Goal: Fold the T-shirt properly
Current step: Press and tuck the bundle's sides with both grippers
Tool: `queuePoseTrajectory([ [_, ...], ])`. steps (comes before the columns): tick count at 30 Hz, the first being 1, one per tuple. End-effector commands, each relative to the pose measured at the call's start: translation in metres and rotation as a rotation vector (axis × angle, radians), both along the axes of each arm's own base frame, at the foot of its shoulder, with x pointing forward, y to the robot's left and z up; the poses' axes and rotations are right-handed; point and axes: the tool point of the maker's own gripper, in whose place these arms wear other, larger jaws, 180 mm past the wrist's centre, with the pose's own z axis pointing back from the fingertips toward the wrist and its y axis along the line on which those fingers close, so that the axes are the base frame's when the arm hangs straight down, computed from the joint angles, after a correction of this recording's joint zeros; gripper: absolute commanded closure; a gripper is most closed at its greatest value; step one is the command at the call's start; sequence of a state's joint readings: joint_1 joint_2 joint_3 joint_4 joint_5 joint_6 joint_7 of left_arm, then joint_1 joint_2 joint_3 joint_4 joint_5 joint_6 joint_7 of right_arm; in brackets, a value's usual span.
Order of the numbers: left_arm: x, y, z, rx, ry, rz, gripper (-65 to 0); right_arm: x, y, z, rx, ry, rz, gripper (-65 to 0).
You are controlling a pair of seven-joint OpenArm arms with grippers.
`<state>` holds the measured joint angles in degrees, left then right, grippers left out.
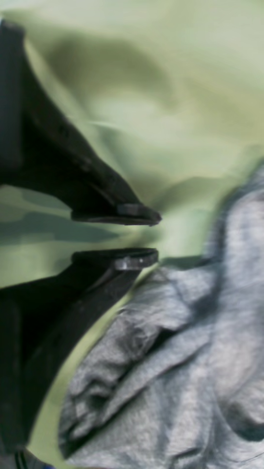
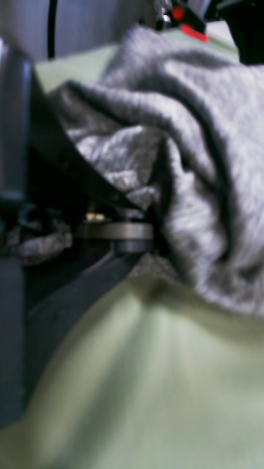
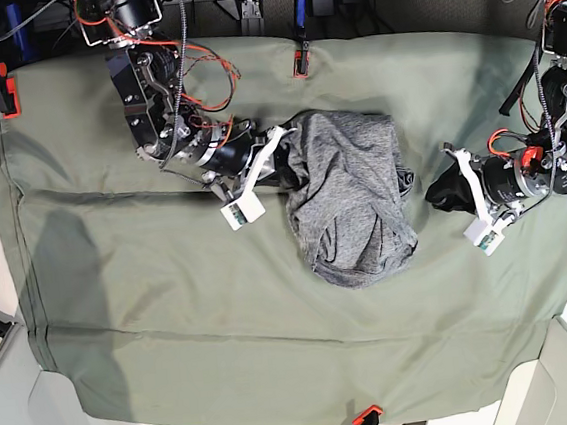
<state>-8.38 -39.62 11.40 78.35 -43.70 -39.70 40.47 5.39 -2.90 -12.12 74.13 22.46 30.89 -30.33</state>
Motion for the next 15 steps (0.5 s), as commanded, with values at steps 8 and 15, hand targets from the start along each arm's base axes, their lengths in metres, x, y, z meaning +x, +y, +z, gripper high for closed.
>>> queuePoseTrajectory([
  [8,-0.005,0.013,0.039,-0.032,-0.062,0.021,-12.1,-0.005,0.014,0.042,0.013,-0.103,0.042,0.0],
  [15,-0.013,-0.007,0.069,-0.1,-0.131,-0.019,-12.1,0.021,-0.007,0.091,0.011,-0.257,-0.03,0.0],
])
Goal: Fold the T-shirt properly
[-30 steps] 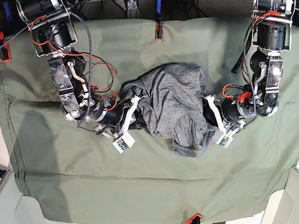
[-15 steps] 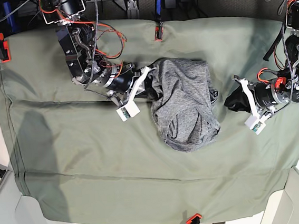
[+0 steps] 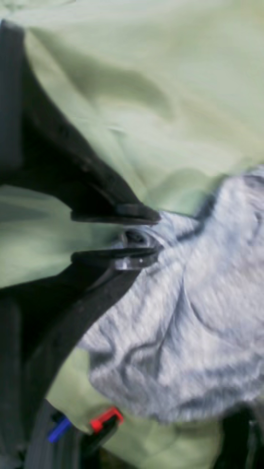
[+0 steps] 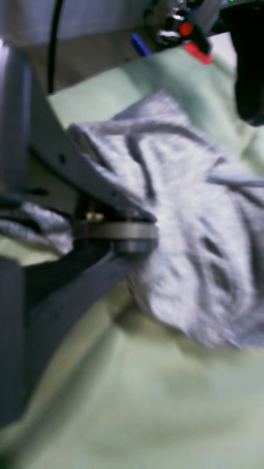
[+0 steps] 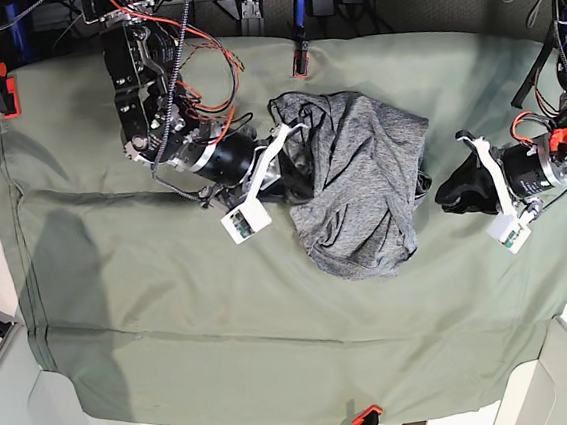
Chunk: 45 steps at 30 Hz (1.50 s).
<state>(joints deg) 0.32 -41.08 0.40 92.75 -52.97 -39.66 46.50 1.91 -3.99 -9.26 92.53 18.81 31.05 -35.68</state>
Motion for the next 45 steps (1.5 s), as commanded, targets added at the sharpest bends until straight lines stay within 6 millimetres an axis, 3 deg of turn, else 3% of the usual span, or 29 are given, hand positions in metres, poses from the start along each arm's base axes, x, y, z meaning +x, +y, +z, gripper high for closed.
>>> queuePoseTrajectory([
  [1,0.008,0.0,0.017,-0.02,-0.05,-0.005,-12.1,0.012,0.003,0.026,0.057,-0.065,-0.012,0.0],
  [8,0.003,-0.026,0.005,-0.1,-0.025,-0.009,-12.1,0.014,0.016,0.039,0.109,-0.099,0.005,0.0],
  [14,-0.003,-0.039,-0.021,-0.157,0.037,0.027,-12.1,0.029,0.032,0.017,0.016,-0.117,0.057,0.0],
  [22,0.006,-0.006,-0.061,-0.092,0.033,0.143,-12.0,0.057,0.032,-0.028,-0.062,-0.033,0.072,0.0],
  [26,0.001,0.006,-0.08,-0.086,0.083,0.185,-12.0,0.058,0.027,-0.052,-0.111,0.013,0.076,0.0],
  [30,-0.004,0.016,-0.093,-0.077,0.117,0.214,-12.0,0.057,0.024,-0.058,-0.119,0.02,0.073,0.0],
  [33,-0.002,0.021,-0.088,-0.087,0.105,0.22,-12.0,0.058,0.025,-0.053,-0.114,0.008,0.072,0.0],
  [36,0.005,0.022,-0.065,-0.103,0.06,0.2,-12.0,0.061,0.027,-0.04,-0.104,-0.03,0.072,0.0],
  [41,0.003,0.022,-0.018,-0.098,0.004,0.144,-12.0,0.056,0.027,0.004,-0.059,-0.132,0.057,0.0],
  [45,-0.007,0.028,0.01,-0.11,-0.043,0.152,-12.0,0.047,0.011,0.038,-0.054,-0.199,0.017,0.0],
])
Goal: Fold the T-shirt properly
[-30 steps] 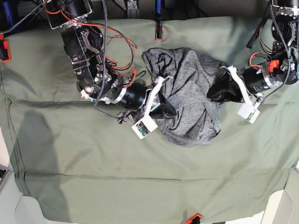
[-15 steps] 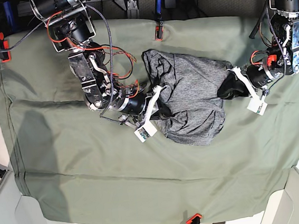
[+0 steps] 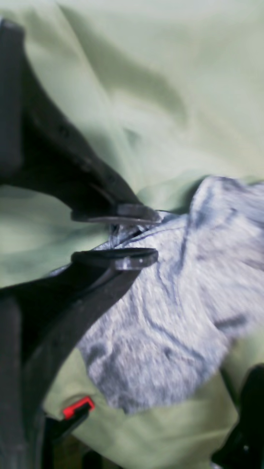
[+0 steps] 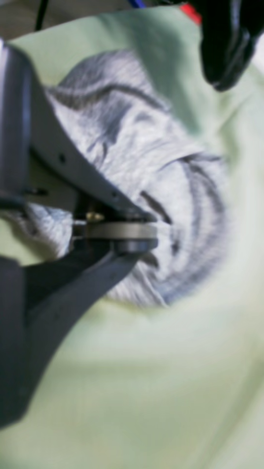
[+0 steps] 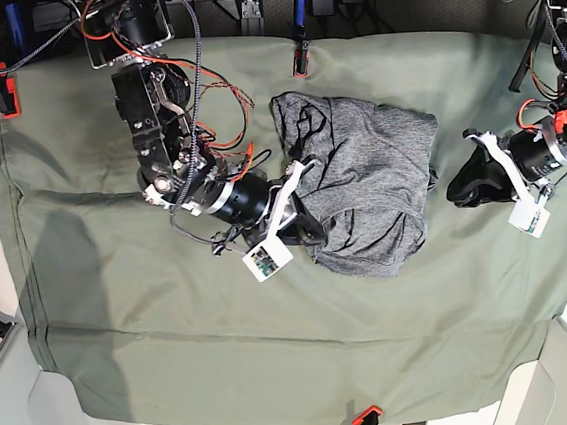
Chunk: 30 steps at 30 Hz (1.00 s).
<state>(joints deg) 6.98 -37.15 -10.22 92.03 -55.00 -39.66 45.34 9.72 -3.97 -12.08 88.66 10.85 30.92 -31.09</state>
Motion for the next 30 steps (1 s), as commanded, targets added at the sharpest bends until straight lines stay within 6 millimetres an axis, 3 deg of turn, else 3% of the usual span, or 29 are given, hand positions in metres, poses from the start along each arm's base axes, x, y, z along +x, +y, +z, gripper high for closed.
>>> queuePoseTrajectory([
  [1,0.0,0.007,0.016,0.0,-0.035,0.003,-12.0,0.002,0.0,0.022,0.04,-0.048,-0.008,0.0],
  [6,-0.04,0.017,0.021,-0.011,0.001,0.031,-12.0,-0.032,-0.032,0.027,0.069,-0.009,-0.031,0.0],
  [12,-0.099,0.032,0.01,0.028,0.09,0.079,-12.0,-0.092,-0.089,0.0,-0.016,0.073,-0.085,0.0],
  [19,-0.192,0.037,-0.035,0.049,0.373,0.101,-12.0,-0.165,-0.153,-0.016,-0.125,0.213,-0.128,0.0],
  [24,-0.264,0.036,-0.068,0.152,0.584,0.045,-12.0,-0.226,-0.175,-0.046,-0.212,0.395,-0.087,0.0],
  [30,-0.342,0.027,-0.114,0.27,0.798,-0.097,-12.0,-0.282,-0.193,-0.085,-0.322,0.567,-0.032,0.0],
])
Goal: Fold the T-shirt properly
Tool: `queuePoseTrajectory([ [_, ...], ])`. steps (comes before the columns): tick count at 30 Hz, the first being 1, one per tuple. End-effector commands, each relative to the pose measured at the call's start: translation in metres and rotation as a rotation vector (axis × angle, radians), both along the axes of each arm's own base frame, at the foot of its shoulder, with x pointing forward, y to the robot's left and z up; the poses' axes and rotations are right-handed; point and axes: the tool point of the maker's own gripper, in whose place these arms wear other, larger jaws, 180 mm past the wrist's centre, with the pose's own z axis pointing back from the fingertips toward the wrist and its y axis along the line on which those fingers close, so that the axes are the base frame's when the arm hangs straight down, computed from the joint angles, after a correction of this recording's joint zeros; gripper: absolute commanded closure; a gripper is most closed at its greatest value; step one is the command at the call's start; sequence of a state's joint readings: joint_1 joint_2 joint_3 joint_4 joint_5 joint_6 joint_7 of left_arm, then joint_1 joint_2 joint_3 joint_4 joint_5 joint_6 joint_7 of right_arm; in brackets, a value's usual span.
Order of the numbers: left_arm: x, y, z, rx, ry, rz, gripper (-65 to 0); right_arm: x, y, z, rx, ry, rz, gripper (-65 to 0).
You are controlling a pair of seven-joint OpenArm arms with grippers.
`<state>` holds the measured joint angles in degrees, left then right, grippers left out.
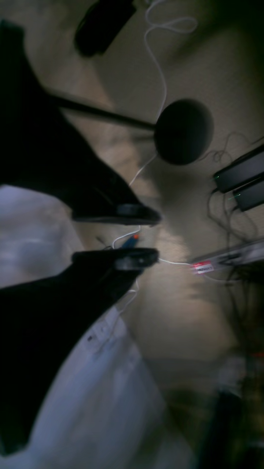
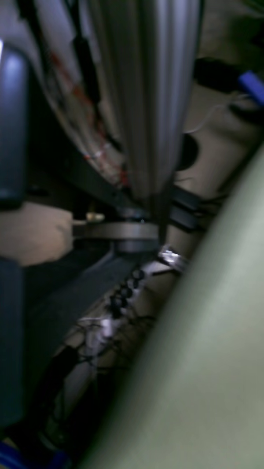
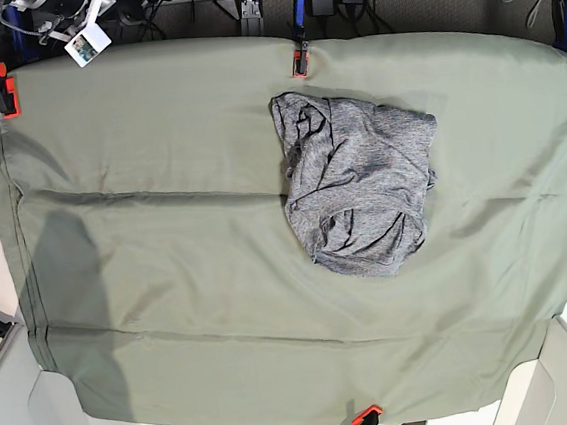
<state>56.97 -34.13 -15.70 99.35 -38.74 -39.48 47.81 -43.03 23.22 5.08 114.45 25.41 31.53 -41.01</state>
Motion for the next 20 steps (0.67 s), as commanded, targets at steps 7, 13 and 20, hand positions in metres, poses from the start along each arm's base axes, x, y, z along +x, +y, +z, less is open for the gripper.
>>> queuePoseTrajectory([
  [7,-0.055,-0.019,-0.064,-0.01,0.107,-0.144,-12.0,-0.08,-0.022,-0.071,-0.102,0.285,0.057,0.0],
  [13,-0.086,-0.033,-0.124,0.015,0.309,-0.188,-12.0,-0.149,-0.024,-0.122,-0.19,0.51,0.186,0.0],
  [20,-0.049,-0.064,-0.171,0.073,0.319,-0.175,-12.0,-0.158,-0.026,-0.148,-0.259,0.576,0.306,0.0],
])
